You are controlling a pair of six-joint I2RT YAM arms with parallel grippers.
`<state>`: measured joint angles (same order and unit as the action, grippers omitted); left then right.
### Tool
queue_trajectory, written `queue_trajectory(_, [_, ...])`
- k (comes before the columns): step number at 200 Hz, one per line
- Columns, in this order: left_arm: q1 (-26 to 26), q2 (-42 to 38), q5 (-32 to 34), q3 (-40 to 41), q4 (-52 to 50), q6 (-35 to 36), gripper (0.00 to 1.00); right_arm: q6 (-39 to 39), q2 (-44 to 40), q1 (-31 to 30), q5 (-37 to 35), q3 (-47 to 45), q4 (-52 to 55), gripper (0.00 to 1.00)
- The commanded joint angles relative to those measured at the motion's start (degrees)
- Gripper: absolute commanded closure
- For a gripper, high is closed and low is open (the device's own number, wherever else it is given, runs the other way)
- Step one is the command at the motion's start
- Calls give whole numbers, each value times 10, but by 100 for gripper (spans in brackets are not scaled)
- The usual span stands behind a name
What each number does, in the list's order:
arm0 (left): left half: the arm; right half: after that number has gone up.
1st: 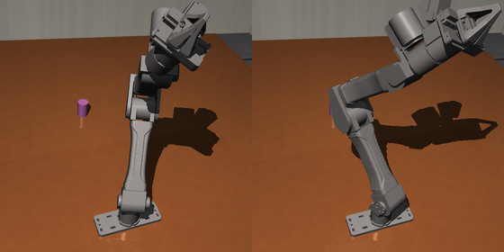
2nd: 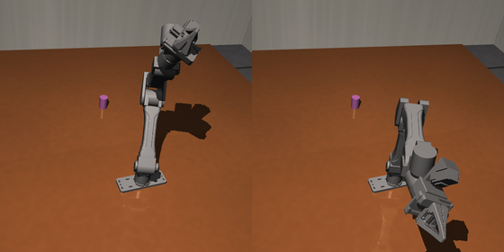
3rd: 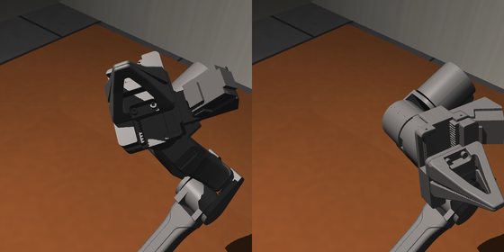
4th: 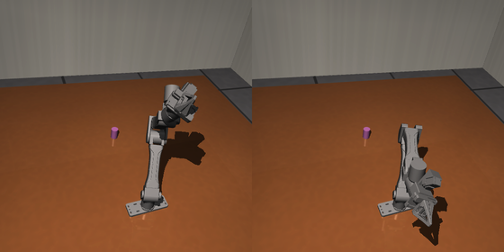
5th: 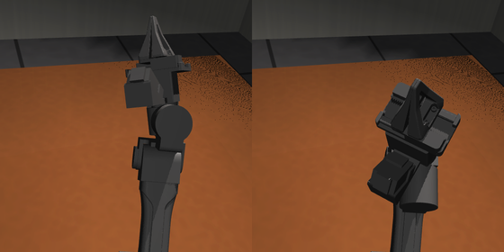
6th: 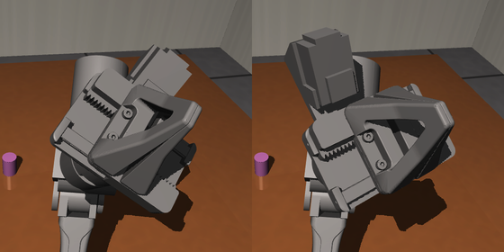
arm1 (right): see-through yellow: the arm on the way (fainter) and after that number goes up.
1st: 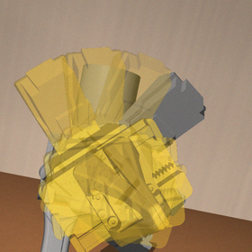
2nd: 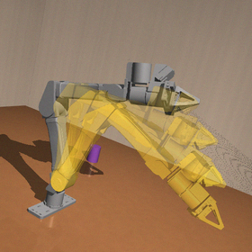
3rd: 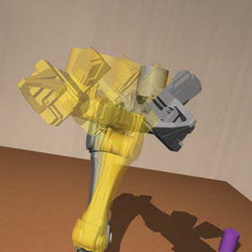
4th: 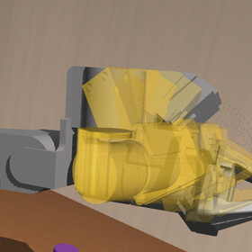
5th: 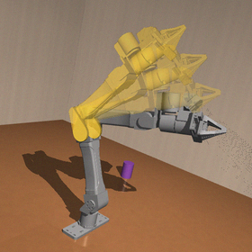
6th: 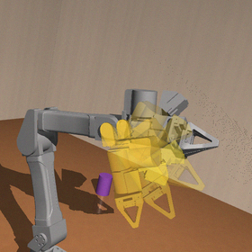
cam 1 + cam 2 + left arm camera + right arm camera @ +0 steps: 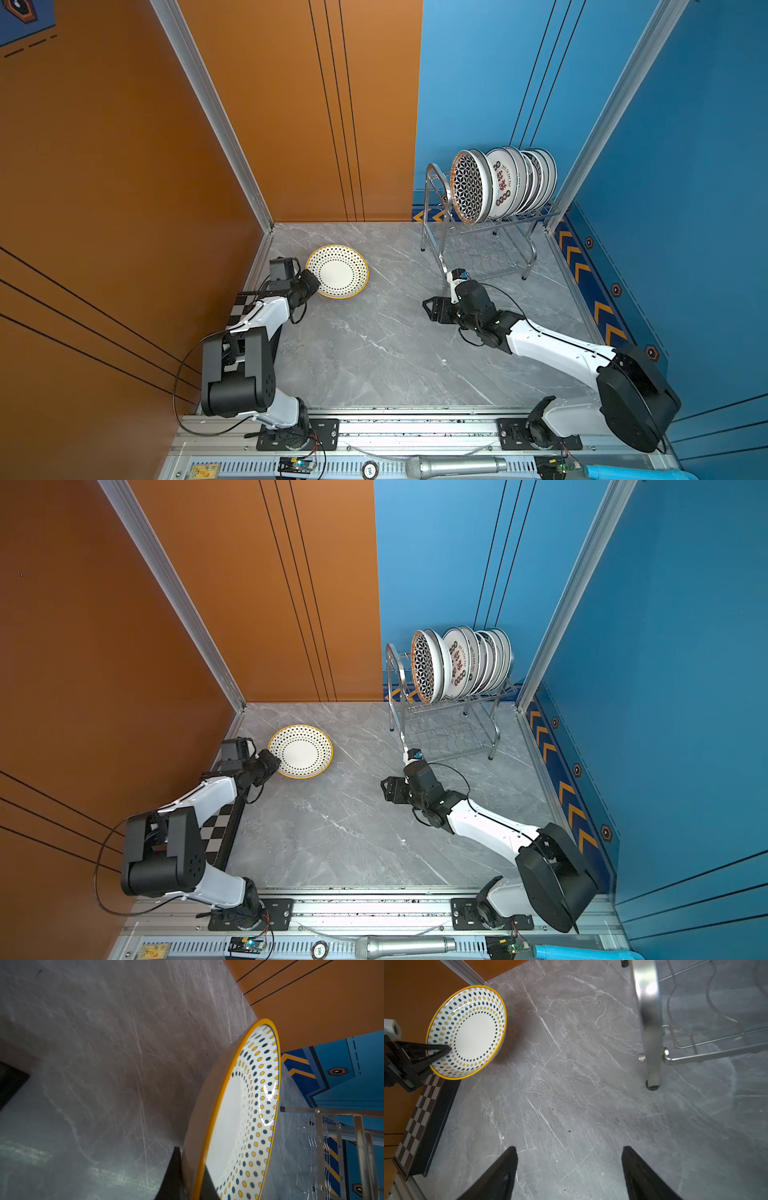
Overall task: Unload the plates from the dish rack
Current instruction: Place a plate at the top-left of the table.
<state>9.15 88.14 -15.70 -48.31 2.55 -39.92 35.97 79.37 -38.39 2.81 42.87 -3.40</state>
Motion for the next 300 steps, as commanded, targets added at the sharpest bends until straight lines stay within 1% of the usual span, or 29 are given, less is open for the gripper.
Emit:
queue_trajectory(1, [15, 17, -41, -39, 59, -7, 100, -2, 22, -9, 9, 18, -10, 22])
queue_trajectory(40, [26, 64, -55, -57, 62, -1, 100, -1, 61, -14, 10, 31, -29, 22])
queue_trajectory(47, [29, 67, -55, -58, 63, 1, 100, -2, 69, -32, 10, 34, -30, 22])
queue_trajectory(93, [35, 85, -59, -58, 65, 3, 100, -6, 105, -37, 11, 55, -26, 22])
queue_trajectory(175, [39, 118, -69, -60, 64, -2, 100, -6, 118, -47, 9, 68, -18, 22])
queue_trajectory(194, [39, 129, -68, -65, 53, -5, 94, -7, 118, -49, 7, 72, -8, 22])
queue_trajectory(226, [39, 139, -69, -66, 47, -8, 87, -15, 117, -54, -6, 80, 9, 22])
queue_trajectory(238, [39, 139, -63, -64, 44, -8, 84, -17, 117, -56, -12, 83, 16, 22])
queue_trajectory(272, [39, 144, -63, -64, 40, -9, 79, -27, 113, -62, -30, 95, 40, 22])
queue_trajectory(300, [38, 151, -65, -64, 36, -10, 78, -31, 108, -64, -39, 94, 48, 22])
